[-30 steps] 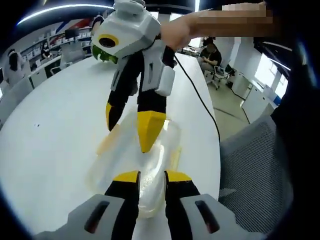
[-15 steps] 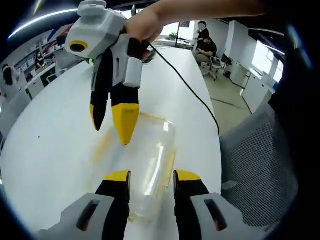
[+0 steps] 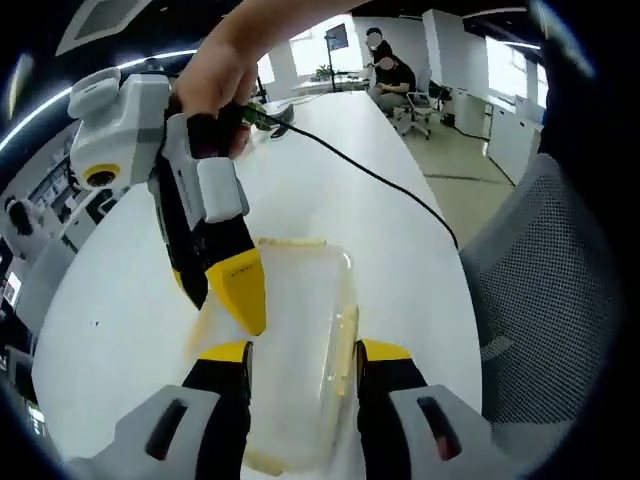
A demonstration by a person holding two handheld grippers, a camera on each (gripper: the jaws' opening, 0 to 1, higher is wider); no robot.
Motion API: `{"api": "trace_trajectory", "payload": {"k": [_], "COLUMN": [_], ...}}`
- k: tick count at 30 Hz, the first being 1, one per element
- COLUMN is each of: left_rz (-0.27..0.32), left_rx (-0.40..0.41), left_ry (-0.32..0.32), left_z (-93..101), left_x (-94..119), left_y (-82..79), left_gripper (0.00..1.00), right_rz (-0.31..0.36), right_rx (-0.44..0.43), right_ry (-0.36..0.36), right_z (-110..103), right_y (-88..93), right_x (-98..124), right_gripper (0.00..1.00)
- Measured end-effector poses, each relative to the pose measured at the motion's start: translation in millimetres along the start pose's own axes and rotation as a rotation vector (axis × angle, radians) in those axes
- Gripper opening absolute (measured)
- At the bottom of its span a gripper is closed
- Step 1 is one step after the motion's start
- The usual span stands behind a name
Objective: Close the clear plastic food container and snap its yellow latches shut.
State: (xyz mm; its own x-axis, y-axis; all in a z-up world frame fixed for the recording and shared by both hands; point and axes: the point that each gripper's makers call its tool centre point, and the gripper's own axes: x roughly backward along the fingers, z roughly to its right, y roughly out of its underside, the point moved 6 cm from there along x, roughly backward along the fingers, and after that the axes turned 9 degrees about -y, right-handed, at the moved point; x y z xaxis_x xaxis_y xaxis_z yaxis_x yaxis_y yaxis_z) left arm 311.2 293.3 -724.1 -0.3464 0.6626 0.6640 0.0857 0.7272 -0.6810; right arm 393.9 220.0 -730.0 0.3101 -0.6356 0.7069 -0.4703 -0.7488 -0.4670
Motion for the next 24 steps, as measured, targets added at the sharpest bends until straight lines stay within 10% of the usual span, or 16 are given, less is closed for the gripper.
{"api": "trace_trajectory", "payload": {"k": [24], "left_rz": [0.011], "left_rx": [-0.061], "left_ry": [-0.004], "left_z": [1.6], "left_x": [-2], "left_y": [-1.3], "left_gripper": [0.38], "right_rz": [-0.143], "right_rx": [0.199], "right_ry": [0.048], "right_z": [-6], "right_y": [-13.1], "right_x": [-6], "right_gripper": [0.42]}}
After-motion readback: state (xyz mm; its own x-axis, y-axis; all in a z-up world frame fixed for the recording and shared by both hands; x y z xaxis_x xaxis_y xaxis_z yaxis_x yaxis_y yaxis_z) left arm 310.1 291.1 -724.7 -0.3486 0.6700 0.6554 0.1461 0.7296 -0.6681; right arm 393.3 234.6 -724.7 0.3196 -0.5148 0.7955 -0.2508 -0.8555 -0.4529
